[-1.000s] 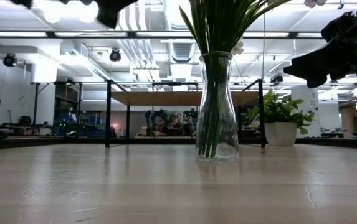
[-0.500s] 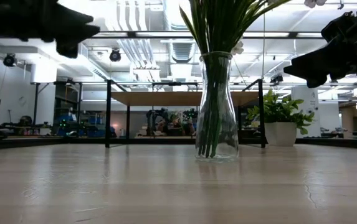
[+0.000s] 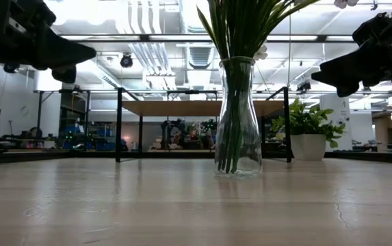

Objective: Pick and place flowers into a vace then onto a shelf
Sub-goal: Put the transparent vase on the shelf

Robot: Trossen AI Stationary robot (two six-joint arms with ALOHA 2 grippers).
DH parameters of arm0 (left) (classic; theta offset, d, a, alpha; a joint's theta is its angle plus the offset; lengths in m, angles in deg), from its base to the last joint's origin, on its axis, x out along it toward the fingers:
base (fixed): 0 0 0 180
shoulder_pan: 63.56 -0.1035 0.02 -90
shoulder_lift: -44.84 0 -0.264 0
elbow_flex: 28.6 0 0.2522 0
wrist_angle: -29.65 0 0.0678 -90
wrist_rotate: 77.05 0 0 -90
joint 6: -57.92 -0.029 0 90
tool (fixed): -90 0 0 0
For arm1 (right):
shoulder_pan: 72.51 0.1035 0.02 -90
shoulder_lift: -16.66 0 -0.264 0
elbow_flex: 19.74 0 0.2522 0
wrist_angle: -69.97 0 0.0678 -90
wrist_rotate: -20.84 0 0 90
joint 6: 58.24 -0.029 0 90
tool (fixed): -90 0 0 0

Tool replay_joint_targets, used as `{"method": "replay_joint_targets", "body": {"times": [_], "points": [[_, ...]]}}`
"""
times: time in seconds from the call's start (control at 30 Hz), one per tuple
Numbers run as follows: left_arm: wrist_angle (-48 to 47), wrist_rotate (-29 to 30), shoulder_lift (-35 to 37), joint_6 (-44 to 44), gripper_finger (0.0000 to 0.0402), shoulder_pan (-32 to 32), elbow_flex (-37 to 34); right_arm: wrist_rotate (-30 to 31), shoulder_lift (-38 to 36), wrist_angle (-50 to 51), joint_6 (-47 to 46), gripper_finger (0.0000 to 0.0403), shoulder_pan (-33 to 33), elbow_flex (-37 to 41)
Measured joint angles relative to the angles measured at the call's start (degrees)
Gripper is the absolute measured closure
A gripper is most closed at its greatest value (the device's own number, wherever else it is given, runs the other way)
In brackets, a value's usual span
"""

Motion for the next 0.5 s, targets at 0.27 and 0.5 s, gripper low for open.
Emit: {"method": "replay_joint_targets", "body": {"times": [0.27,0.5], "points": [[-6.5,-0.2,10.6,0.0,0.0401,0.0,-1.9,-2.1,0.3,0.1,-0.3,0.0204,0.0,0.0],[-8.2,-0.2,17.3,0.4,0.0401,0.0,-3.3,-6.7,3.7,0.1,-1.4,0.0148,0.0,0.0]]}}
